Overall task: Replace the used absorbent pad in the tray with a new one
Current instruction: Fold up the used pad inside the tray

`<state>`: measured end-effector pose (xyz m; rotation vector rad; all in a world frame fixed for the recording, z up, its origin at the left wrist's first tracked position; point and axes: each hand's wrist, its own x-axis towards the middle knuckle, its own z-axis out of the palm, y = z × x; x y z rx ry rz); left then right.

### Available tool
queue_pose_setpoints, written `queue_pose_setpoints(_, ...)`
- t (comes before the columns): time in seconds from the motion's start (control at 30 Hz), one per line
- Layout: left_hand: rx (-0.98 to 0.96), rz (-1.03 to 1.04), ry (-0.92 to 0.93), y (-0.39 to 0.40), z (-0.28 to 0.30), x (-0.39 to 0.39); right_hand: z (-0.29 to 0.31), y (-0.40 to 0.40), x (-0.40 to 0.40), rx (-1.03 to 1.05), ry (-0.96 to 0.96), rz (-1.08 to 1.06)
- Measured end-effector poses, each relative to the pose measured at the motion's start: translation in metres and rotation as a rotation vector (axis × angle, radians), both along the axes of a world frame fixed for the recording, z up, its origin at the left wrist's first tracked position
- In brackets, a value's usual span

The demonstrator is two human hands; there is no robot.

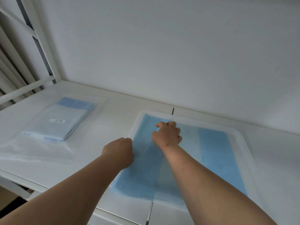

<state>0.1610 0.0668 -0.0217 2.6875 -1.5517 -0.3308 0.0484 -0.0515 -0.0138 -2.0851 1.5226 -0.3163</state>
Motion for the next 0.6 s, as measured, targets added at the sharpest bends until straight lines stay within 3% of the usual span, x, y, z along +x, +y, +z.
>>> queue_pose_setpoints(0.33, 0.000, -0.013, 0.084, -0.001, -0.005, 0.009, -0.011, 0.006, 0.033, -0.049, 0.217, 0.221)
queue_pose_setpoints(0.6, -0.006, -0.037, 0.133, -0.001, -0.003, 0.013, -0.017, 0.004, 0.052, -0.063, 0.328, 0.248)
